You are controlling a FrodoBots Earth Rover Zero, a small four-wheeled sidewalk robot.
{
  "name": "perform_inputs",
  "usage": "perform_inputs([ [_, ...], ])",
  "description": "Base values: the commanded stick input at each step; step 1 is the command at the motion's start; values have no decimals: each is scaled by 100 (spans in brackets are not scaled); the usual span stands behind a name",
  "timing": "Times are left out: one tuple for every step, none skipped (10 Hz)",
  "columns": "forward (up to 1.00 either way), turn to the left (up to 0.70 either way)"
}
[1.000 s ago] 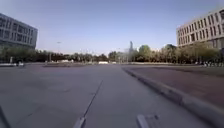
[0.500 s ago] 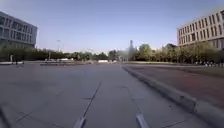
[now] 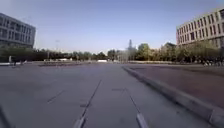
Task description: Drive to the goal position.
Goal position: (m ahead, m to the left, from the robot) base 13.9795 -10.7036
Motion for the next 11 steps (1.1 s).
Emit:
perform_inputs([
  [60,0],
  [60,-1],
  [60,-7],
  [60,-12],
  [60,-5],
  [60,0],
  [60,0],
  [60,0],
  [60,0],
  [60,0],
  [60,0],
])
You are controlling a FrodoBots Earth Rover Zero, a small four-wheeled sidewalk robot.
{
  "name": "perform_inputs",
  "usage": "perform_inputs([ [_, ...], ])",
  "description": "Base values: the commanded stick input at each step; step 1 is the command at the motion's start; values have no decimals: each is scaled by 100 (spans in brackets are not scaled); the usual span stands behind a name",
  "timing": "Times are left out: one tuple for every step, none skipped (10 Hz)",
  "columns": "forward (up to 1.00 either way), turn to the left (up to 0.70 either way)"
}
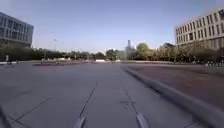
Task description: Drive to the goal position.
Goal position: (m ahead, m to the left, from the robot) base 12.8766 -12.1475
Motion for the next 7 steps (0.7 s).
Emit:
perform_inputs([
  [60,0],
  [60,0],
  [60,0],
  [60,0],
  [60,0],
  [60,0],
  [60,0],
])
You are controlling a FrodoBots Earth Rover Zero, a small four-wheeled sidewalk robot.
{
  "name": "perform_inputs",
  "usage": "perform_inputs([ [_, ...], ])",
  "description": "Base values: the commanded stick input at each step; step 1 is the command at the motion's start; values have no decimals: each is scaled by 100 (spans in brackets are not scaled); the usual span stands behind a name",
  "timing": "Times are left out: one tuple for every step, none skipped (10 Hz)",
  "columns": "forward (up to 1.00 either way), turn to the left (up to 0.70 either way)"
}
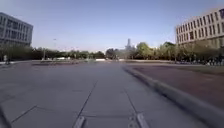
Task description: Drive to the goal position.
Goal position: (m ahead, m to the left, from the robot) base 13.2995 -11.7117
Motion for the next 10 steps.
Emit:
perform_inputs([
  [60,0],
  [60,0],
  [60,0],
  [60,0],
  [60,0],
  [60,0],
  [60,0],
  [60,0],
  [60,0],
  [60,0],
])
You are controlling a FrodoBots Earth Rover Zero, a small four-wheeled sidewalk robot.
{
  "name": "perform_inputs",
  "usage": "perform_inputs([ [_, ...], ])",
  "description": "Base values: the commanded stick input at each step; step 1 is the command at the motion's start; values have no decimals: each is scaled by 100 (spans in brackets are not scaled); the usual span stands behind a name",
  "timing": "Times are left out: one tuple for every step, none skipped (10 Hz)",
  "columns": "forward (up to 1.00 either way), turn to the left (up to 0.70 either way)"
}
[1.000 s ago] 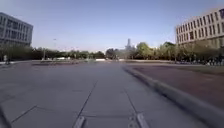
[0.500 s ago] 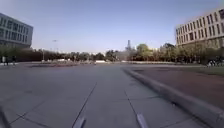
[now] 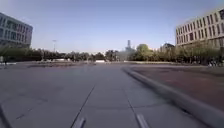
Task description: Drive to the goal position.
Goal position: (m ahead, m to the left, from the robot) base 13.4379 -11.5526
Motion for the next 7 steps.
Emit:
perform_inputs([
  [60,-1],
  [60,-1],
  [60,-2],
  [60,-1],
  [60,0],
  [60,0],
  [60,0],
])
